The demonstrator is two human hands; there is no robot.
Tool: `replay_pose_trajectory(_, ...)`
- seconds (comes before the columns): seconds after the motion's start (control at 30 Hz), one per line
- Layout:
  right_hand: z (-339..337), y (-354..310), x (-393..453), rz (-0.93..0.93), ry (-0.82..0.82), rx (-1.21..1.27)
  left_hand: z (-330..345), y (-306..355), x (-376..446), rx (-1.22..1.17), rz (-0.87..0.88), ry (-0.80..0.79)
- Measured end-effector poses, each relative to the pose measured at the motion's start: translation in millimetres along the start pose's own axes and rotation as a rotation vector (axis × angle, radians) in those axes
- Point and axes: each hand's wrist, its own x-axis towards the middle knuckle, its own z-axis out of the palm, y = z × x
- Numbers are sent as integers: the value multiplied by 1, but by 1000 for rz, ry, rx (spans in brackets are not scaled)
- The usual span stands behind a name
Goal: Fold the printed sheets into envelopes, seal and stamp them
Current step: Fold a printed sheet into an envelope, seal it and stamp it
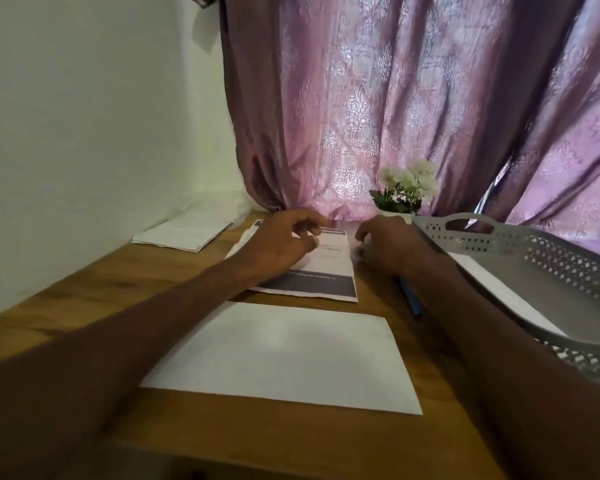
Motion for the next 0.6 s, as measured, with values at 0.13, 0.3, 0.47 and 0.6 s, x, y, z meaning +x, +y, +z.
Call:
replay_pose_trajectory(0.13, -14, -9, -1, 18, 106, 355, -2, -3, 2, -122, -34, 88)
replay_pose_trajectory(0.3, -22, -30, -7, 180, -172, 1148, -6, -7, 8, -294, -98, 153)
replay_pose_trajectory(0.47, -17, -36, -6, 159, -322, 1214, -12, -6, 11, -410, -263, 175)
replay_pose_trajectory(0.6, -14, -37, -8, 112, -355, 1204, -13, -9, 10, -468, -301, 117)
